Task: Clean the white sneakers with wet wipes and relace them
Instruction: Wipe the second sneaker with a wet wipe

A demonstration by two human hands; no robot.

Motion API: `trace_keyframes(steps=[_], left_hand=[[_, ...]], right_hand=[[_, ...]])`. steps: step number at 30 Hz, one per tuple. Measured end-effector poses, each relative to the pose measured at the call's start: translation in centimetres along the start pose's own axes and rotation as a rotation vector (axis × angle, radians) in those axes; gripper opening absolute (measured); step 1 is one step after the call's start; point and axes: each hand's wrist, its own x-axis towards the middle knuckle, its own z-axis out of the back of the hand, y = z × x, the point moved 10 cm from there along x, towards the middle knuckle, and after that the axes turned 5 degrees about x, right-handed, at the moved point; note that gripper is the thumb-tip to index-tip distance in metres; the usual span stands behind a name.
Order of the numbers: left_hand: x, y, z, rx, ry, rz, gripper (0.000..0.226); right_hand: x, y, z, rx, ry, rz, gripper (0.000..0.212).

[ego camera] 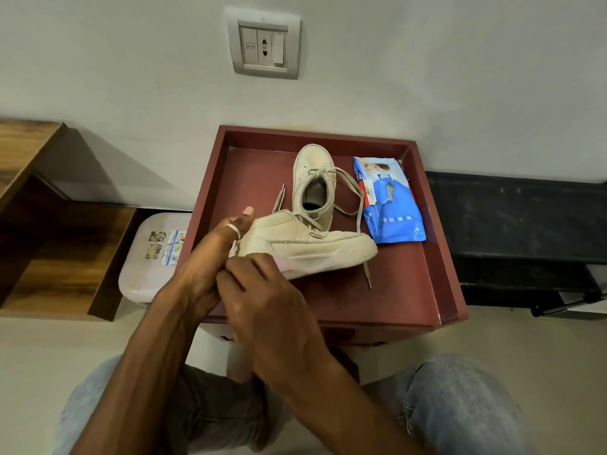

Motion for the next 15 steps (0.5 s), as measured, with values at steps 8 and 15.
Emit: trace_keyframes(steps=[8, 15], left_hand=[[0.7, 0.1, 0.1, 0.081, -0.084, -0.005, 0.060], [0.5, 0.3, 0.1, 0.154, -0.158, 0.021, 0.057]], right_hand=[[-0.8, -6.2, 4.4, 0.062, -0.199, -0.168, 0.028], [-1.7, -9.4, 5.0, 0.073, -0.277, -0.297, 0.024]])
